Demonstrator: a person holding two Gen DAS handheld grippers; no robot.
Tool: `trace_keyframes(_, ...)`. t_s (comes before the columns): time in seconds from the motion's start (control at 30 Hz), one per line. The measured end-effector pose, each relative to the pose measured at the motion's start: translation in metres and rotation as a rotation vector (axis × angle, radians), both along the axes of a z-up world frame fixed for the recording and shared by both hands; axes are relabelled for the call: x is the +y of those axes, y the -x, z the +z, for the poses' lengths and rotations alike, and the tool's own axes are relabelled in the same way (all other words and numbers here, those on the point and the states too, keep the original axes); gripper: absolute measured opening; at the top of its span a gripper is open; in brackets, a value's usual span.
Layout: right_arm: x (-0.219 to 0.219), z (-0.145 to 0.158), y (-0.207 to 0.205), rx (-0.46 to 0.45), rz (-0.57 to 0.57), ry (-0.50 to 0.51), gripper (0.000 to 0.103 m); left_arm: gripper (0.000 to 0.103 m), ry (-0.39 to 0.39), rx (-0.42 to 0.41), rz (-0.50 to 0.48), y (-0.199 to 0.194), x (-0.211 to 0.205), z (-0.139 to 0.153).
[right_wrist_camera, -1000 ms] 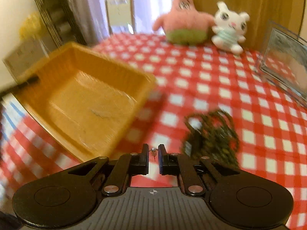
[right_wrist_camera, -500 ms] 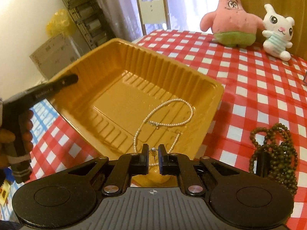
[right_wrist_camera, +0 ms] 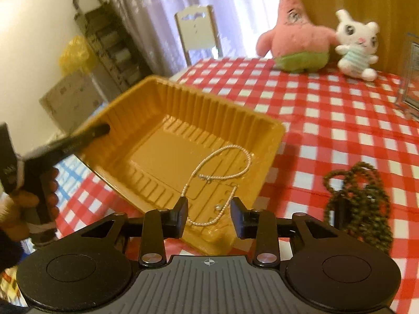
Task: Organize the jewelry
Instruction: 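Move the right gripper back to the pile and grasp the black bracelet, then carry the black bracelet into the tray and open the right gripper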
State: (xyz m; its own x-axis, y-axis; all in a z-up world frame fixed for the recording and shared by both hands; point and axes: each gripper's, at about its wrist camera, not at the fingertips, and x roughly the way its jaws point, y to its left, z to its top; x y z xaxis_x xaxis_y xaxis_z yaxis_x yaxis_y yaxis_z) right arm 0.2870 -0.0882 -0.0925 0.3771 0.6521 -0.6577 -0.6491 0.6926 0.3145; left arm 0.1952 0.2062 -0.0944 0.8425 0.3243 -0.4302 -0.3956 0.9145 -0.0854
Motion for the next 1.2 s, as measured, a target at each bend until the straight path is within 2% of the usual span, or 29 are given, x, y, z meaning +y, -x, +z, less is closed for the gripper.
trace_keyframes(0.13,-0.031,0.001,0.002,-0.013,-0.105,0.04,0.036,0.008,-0.001,0.0,0.0,0.0,0.0,0.0)
trace_keyframes(0.27,-0.062,-0.01,-0.009,0.013,-0.233,0.102,0.036,0.008,-0.003,-0.001,-0.001,-0.001,0.0,0.0)
trace_keyframes(0.4,-0.089,-0.016,-0.028,0.046,-0.341,0.078,0.036,0.008,-0.005,-0.001,-0.001,-0.002,0.0,0.0)
trace_keyframes(0.57,-0.097,-0.025,-0.048,0.088,-0.378,0.039,0.036,0.008,-0.005,0.0,0.0,-0.002,0.0,0.0)
trace_keyframes(0.93,-0.098,-0.051,-0.077,0.233,-0.458,-0.061,0.024,0.008,-0.011,0.004,0.004,-0.002,0.002,-0.001)
trace_keyframes(1.0,-0.099,-0.054,-0.079,0.236,-0.474,-0.057,0.008,0.008,-0.012,0.004,0.004,-0.002,0.002,-0.001)
trace_keyframes(1.2,-0.103,-0.033,-0.071,0.154,-0.464,-0.101,0.006,0.008,-0.019,0.0,-0.002,0.0,0.002,-0.001)
